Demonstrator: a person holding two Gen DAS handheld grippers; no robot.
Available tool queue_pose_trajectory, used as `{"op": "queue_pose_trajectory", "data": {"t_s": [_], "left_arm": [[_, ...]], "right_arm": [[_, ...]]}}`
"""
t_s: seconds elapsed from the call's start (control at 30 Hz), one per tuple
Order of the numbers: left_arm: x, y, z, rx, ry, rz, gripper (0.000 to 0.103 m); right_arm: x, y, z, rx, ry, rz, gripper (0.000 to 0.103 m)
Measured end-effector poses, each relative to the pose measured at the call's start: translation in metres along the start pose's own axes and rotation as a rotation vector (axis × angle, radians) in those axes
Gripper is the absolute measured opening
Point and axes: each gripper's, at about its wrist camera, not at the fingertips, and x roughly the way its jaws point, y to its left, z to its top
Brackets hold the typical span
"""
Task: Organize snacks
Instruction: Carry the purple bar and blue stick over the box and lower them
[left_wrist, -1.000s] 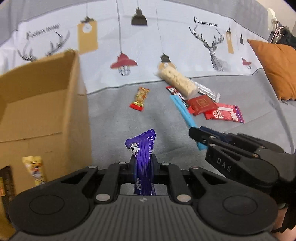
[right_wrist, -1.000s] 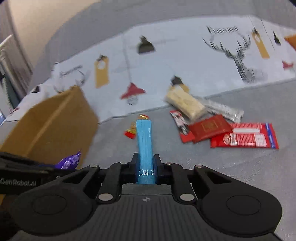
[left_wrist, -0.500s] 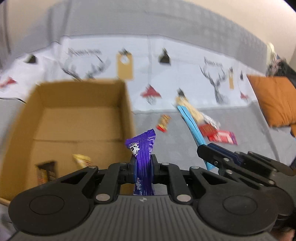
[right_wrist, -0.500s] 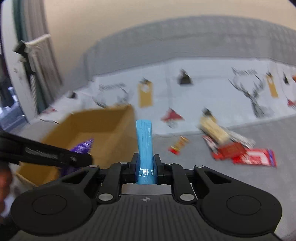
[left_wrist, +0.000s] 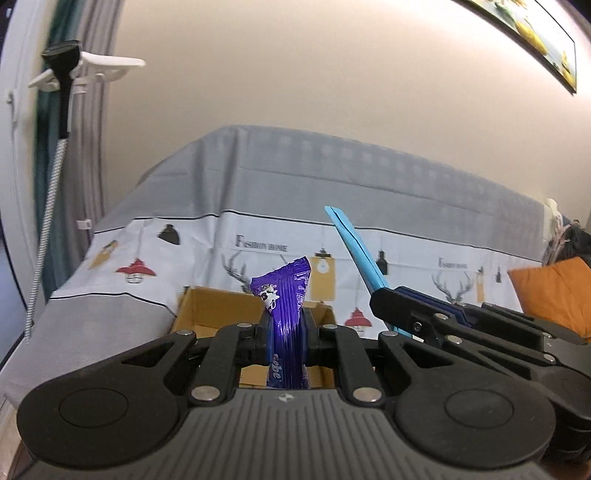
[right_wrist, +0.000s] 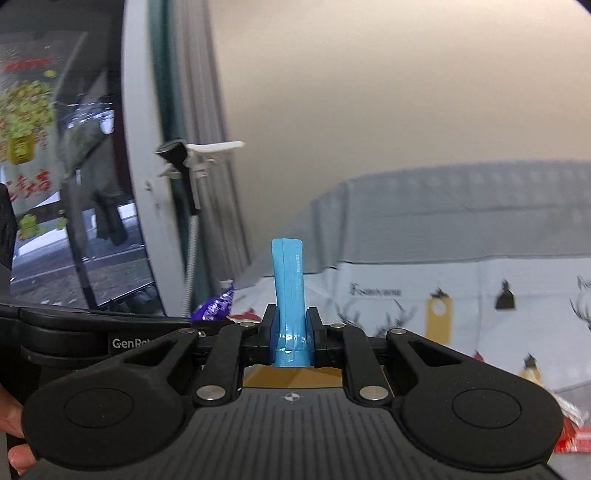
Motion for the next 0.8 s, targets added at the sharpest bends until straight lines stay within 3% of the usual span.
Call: {"op": "queue_pose_trajectory", "data": {"t_s": [0.2, 0.8], "left_arm": [[0.029, 0.007, -0.018, 0.054, 0.05, 0.07, 0.014], [0.146, 0.037, -0.09, 0.059, 0.299, 0.084, 0.014]], "right_arm": [[0.037, 0.003, -0.017, -0.005, 0.071, 0.021, 0.016], [0.117, -0.041, -0.119, 0.091, 0.364, -0.025, 0.016]]}}
